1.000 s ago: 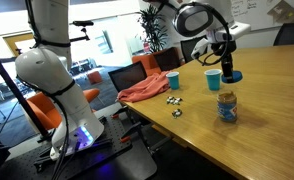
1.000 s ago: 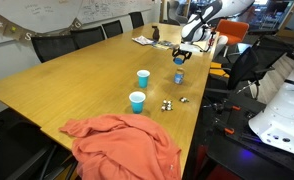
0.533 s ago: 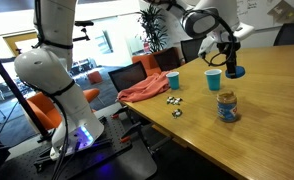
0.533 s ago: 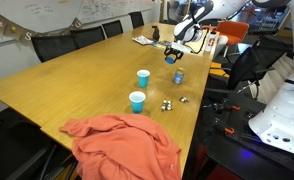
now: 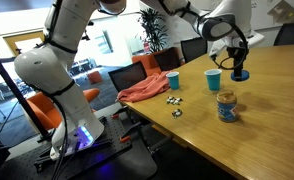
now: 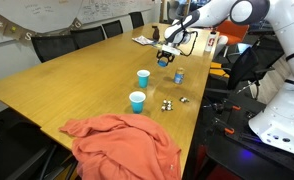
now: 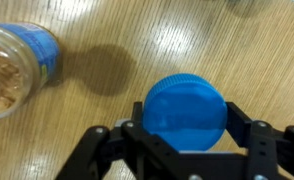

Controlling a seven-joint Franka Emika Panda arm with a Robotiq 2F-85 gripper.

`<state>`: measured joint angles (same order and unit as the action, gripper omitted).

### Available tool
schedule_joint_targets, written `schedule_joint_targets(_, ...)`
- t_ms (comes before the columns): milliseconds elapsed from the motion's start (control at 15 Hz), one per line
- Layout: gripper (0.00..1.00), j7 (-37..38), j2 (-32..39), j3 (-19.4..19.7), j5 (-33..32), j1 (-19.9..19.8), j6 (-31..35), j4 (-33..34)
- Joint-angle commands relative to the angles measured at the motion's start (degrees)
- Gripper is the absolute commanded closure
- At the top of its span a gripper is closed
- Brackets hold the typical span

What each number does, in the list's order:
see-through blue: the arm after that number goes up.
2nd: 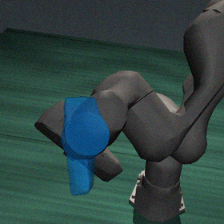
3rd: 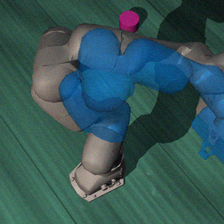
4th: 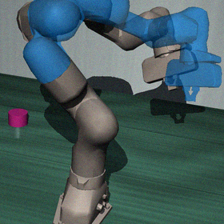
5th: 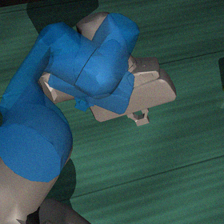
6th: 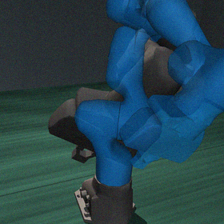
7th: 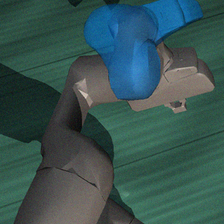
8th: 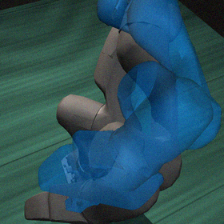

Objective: Remove the lid from the bottle

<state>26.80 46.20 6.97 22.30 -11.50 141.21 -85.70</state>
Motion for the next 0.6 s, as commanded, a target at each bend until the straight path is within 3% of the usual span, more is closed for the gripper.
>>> schedule_joint_targets(0,0.45,4.46,8.12,0.72,-1.03,-0.08,-5.64,11.93)
schedule_joint_targets(533,0.45,11.4,20.24,1.35,-3.03,-0.35,-8.51,25.98)
